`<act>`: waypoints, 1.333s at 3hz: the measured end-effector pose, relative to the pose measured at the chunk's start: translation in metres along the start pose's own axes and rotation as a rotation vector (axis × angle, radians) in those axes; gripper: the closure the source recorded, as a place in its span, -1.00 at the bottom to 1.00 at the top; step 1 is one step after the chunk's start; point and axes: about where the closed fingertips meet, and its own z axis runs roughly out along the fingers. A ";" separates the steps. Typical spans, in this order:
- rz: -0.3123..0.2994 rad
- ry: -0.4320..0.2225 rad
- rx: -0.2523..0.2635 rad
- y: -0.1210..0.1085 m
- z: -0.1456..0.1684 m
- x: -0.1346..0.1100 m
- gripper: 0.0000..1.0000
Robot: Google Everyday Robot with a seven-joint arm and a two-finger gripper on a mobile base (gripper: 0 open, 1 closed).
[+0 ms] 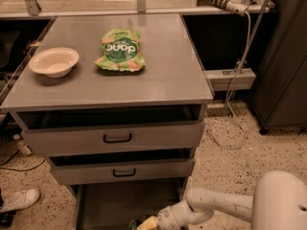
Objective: Place green can into bottom drawer
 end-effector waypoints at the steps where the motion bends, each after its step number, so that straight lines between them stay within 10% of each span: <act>1: -0.021 -0.009 -0.073 -0.007 0.014 -0.037 1.00; 4: -0.089 -0.069 -0.114 -0.003 0.035 -0.071 1.00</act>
Offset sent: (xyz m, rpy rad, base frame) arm 0.0189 0.0154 -0.0180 0.0646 -0.0036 -0.0092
